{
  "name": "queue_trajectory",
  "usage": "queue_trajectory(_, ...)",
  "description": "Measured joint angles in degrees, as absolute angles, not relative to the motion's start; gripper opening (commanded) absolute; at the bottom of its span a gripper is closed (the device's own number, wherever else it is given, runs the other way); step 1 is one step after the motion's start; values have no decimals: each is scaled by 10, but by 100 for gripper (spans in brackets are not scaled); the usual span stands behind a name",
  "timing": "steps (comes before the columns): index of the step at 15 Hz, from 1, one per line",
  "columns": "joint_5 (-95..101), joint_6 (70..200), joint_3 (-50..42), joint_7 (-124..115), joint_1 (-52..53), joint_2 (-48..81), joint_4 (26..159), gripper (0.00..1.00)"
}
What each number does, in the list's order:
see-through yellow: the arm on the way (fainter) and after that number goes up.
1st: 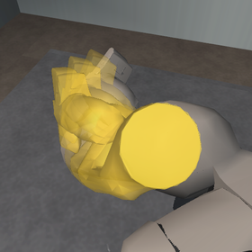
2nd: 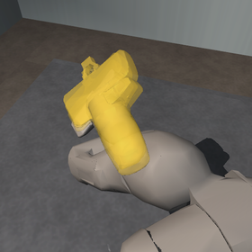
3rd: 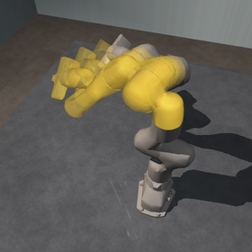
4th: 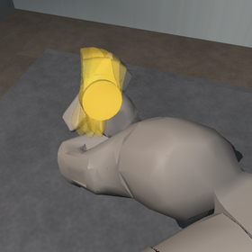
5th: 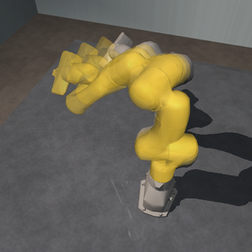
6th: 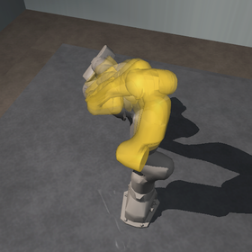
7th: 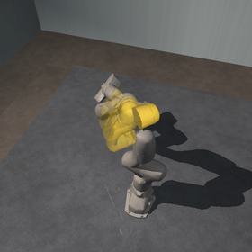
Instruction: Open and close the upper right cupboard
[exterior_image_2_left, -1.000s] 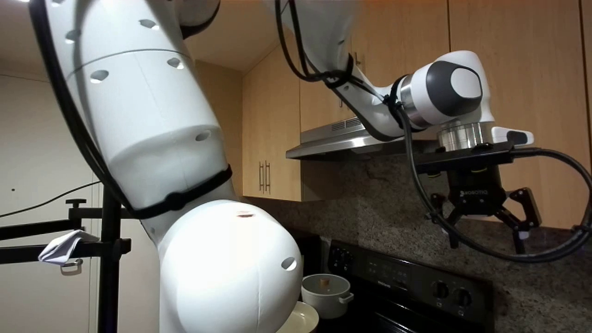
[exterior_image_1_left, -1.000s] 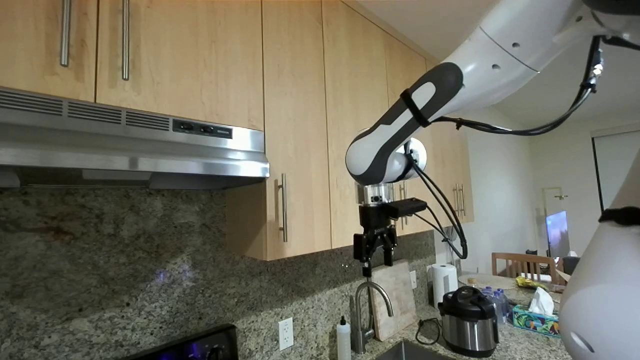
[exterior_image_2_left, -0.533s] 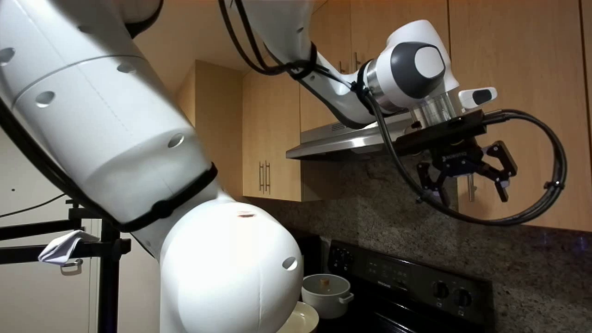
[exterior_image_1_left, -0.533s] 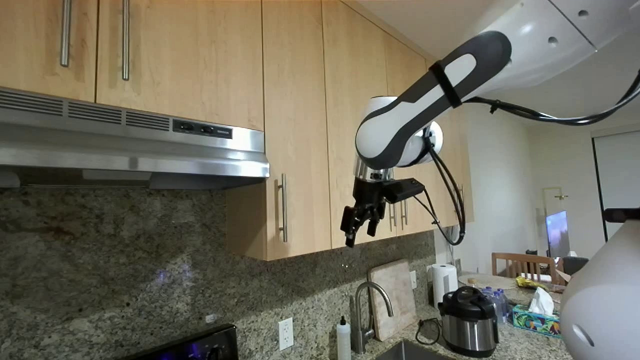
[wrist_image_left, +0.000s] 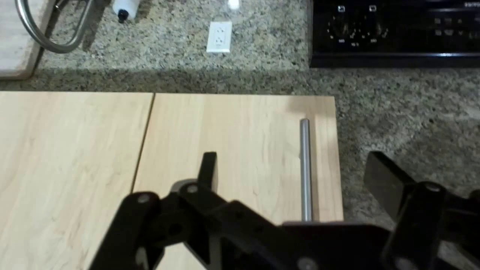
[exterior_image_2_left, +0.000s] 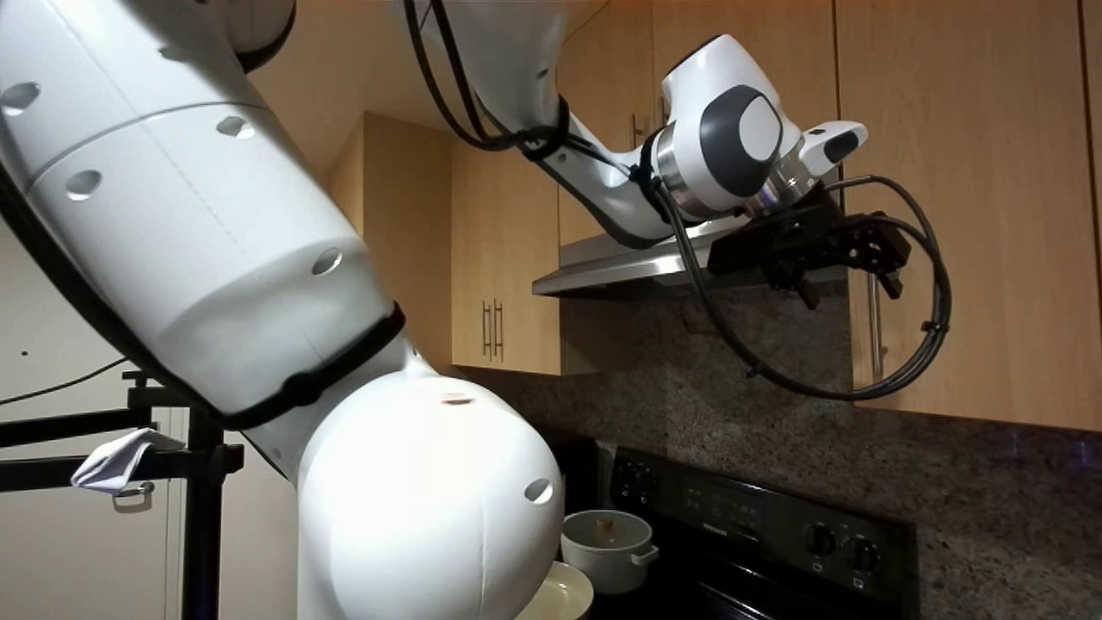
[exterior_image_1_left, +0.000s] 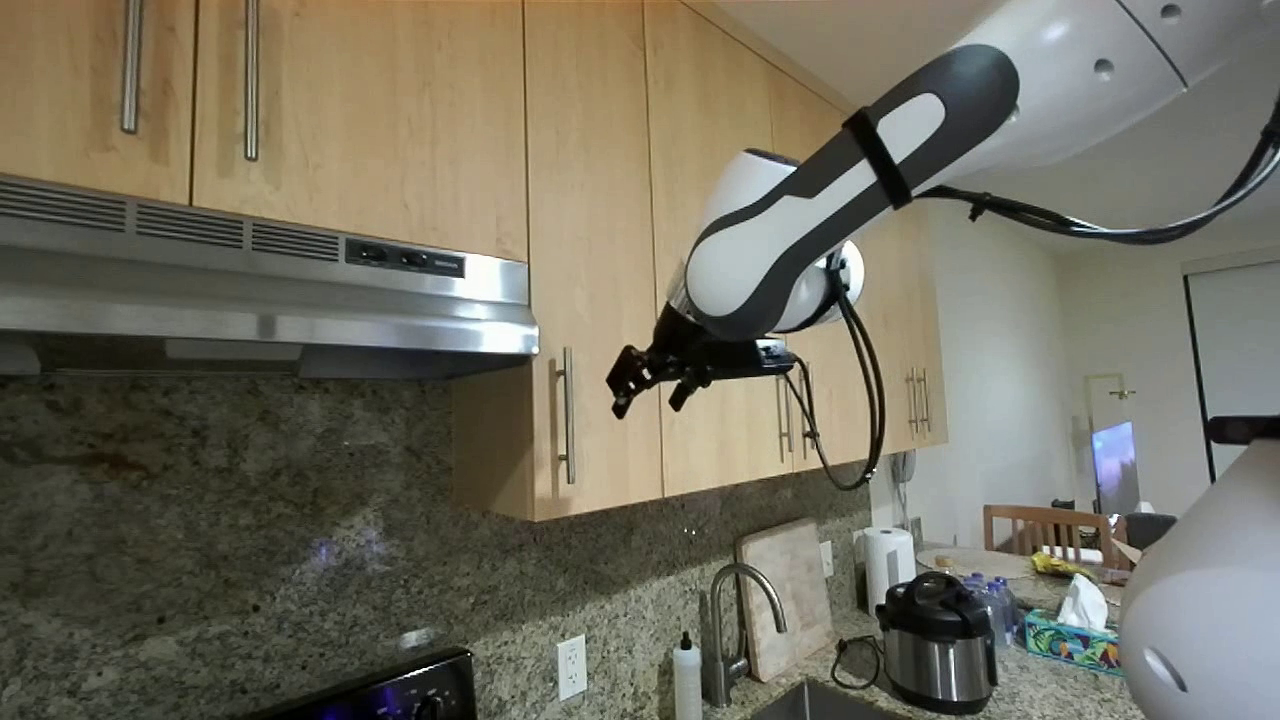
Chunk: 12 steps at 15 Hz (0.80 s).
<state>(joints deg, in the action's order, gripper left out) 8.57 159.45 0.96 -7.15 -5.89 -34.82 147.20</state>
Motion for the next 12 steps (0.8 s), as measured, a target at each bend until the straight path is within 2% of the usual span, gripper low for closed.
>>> queue_trajectory(4, 49, 1672, 23, -94, -48, -339, 1498, 100)
queue_trajectory(12, 49, 1684, 47, -97, -64, -316, 1494, 100)
